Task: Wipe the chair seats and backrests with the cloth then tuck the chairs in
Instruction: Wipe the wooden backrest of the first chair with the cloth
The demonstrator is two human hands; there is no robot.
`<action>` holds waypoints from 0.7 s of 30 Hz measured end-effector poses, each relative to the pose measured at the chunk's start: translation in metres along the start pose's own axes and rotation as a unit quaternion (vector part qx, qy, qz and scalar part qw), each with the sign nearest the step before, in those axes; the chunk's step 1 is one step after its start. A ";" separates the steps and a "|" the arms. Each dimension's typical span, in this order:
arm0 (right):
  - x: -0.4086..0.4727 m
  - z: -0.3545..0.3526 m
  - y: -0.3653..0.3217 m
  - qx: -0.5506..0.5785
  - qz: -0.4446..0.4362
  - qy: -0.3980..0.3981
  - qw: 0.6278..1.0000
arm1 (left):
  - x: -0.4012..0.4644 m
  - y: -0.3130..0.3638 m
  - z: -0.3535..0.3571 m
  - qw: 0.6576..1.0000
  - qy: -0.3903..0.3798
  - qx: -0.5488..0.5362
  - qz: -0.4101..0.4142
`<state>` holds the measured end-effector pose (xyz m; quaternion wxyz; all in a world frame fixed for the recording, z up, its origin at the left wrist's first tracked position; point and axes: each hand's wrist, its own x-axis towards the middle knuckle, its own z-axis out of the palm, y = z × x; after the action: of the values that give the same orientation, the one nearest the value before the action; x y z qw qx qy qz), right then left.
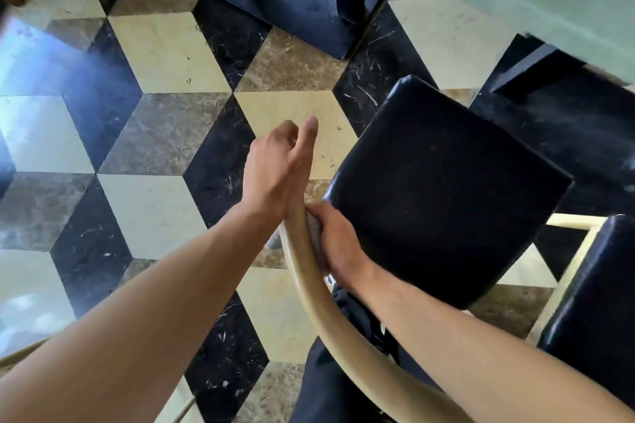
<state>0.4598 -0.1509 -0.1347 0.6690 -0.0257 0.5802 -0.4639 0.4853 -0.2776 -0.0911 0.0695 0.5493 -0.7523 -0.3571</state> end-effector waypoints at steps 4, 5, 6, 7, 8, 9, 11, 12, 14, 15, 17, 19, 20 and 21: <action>-0.038 -0.001 -0.008 0.101 0.041 0.044 0.993 | -0.001 0.000 -0.002 0.999 -0.003 -0.014 -0.030; -0.047 -0.004 -0.008 0.127 0.034 0.048 0.990 | -0.002 0.000 0.000 0.999 -0.009 -0.014 -0.048; -0.058 -0.005 -0.007 0.127 0.011 0.047 0.991 | -0.005 0.001 -0.002 0.997 -0.012 -0.017 -0.074; -0.067 -0.008 -0.004 0.109 -0.023 0.043 0.993 | -0.010 0.003 -0.002 0.994 -0.020 -0.021 -0.102; -0.076 -0.007 -0.002 0.055 -0.070 0.045 0.995 | -0.015 0.003 -0.005 0.992 -0.034 -0.021 -0.122; -0.082 -0.009 0.001 -0.007 -0.121 0.049 0.991 | -0.021 0.004 -0.004 0.990 -0.052 -0.019 -0.130; -0.092 -0.006 0.004 -0.136 -0.213 0.040 0.967 | -0.033 -0.002 -0.015 0.981 -0.069 -0.057 -0.175; -0.096 -0.003 0.006 -0.194 -0.241 0.036 0.950 | -0.040 -0.008 -0.022 0.969 -0.073 -0.089 -0.219; -0.098 0.000 0.009 -0.295 -0.280 0.044 0.913 | -0.051 -0.023 -0.032 0.954 -0.074 -0.108 -0.269; -0.100 0.003 0.010 -0.332 -0.301 0.048 0.893 | -0.058 -0.030 -0.036 0.951 -0.074 -0.105 -0.280; -0.099 0.008 0.013 -0.407 -0.348 0.052 0.843 | -0.071 -0.043 -0.044 0.945 -0.064 -0.108 -0.301; -0.091 0.014 0.009 -0.497 -0.381 0.055 0.778 | -0.078 -0.054 -0.049 0.941 -0.056 -0.122 -0.311; -0.085 0.020 0.003 -0.546 -0.377 0.059 0.746 | -0.080 -0.059 -0.053 0.939 -0.055 -0.135 -0.311; -0.078 0.027 -0.004 -0.591 -0.362 0.062 0.718 | -0.082 -0.062 -0.057 0.938 -0.059 -0.147 -0.307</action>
<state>0.4872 -0.1160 -0.0655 0.2614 -0.5948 0.7234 -0.2336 0.5937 -0.2405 -0.0633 -0.0079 0.7149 -0.4891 -0.4997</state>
